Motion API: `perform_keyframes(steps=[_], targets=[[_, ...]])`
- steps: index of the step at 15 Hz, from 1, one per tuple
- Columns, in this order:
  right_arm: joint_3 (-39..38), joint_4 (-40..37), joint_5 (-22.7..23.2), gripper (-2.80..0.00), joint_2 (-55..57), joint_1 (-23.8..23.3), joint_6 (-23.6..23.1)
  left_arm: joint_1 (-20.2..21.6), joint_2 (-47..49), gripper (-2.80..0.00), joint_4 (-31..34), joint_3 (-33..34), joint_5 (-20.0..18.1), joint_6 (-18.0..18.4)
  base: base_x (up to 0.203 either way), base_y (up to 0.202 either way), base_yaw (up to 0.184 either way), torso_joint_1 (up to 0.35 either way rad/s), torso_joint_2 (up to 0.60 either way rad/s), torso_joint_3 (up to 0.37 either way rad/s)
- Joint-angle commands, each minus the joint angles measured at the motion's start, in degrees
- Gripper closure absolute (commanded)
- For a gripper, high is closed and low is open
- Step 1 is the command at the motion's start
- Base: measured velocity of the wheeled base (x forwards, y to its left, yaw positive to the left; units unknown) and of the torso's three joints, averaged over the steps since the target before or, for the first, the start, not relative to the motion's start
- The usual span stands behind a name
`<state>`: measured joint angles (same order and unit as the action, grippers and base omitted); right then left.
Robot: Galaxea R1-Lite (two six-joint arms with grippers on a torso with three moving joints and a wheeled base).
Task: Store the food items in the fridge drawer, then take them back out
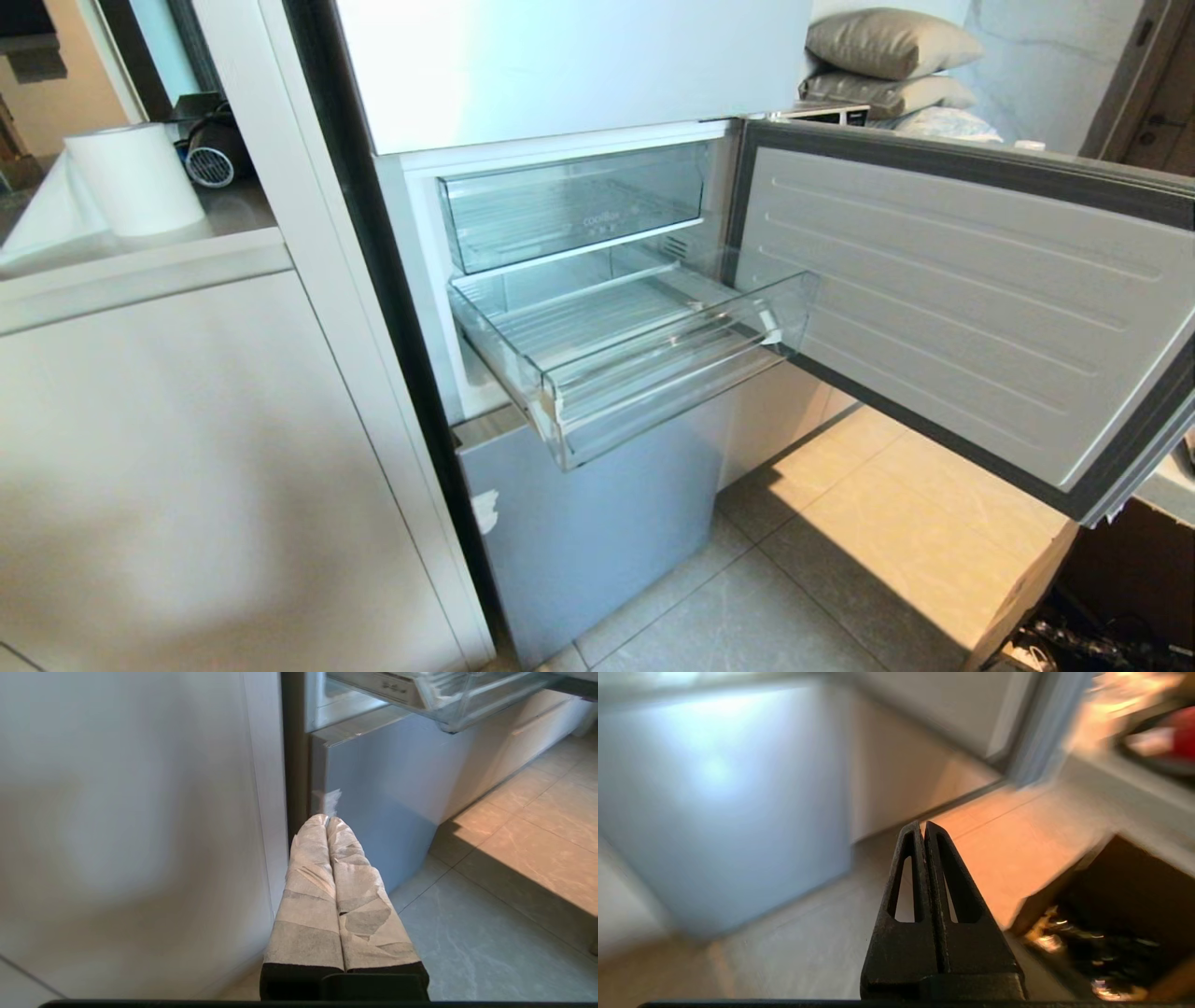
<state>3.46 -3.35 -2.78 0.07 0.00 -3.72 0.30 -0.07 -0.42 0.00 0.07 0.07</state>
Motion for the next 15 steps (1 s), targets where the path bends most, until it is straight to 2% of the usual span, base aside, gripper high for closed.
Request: perform_keyframes(steps=[1, 3, 5, 7, 9, 10, 12, 15], targets=[[5.77, -2.67, -2.35, 0.0, 1.24, -0.13, 0.17, 0.05, -0.01, 0.0, -0.02, 0.09, 0.01, 0.01, 0.0, 0.0, 0.0, 0.0, 0.0, 0.0], [13.99, -6.02, -7.1, 0.0, 9.07, -0.74, 2.36, 0.05, -0.01, 0.0, -0.02, 0.09, 0.01, 0.01, 0.0, 0.0, 0.0, 0.0, 0.0, 0.0], [20.97, -7.17, -10.45, 0.0, 21.8, -3.82, 7.39, 0.05, -0.01, 0.0, -0.02, 0.09, 0.01, 0.01, 0.0, 0.0, 0.0, 0.0, 0.0, 0.0], [26.09, -6.19, -11.27, 0.0, 34.88, -12.76, 11.45, 0.05, -0.01, 0.0, -0.02, 0.09, 0.01, 0.01, 0.0, 0.0, 0.0, 0.0, 0.0, 0.0], [27.8, 0.67, -8.02, 0.0, 44.9, -28.55, 13.41, 0.05, -0.01, 0.0, -0.02, 0.09, 0.01, 0.01, 0.0, 0.0, 0.0, 0.0, 0.0, 0.0], [28.03, 5.32, -5.5, -2.8, 50.37, -35.87, 13.63, 0.05, -0.01, 0.0, -0.02, 0.09, 0.01, 0.01, 0.0, 0.0, 0.0, 0.0, 0.0, 0.0], [29.23, 14.36, -1.19, -2.8, 61.23, -46.75, 13.91, 0.05, -0.01, 0.0, -0.02, 0.09, 0.01, 0.01, 0.0, 0.0, 0.0, 0.0, 0.0, 0.0], [31.86, 25.53, 1.76, -2.8, 73.05, -55.14, 13.88, 0.05, -0.01, 0.0, -0.02, 0.09, 0.01, 0.01, 0.0, 0.0, 0.0, 0.0, 0.0, 0.0]])
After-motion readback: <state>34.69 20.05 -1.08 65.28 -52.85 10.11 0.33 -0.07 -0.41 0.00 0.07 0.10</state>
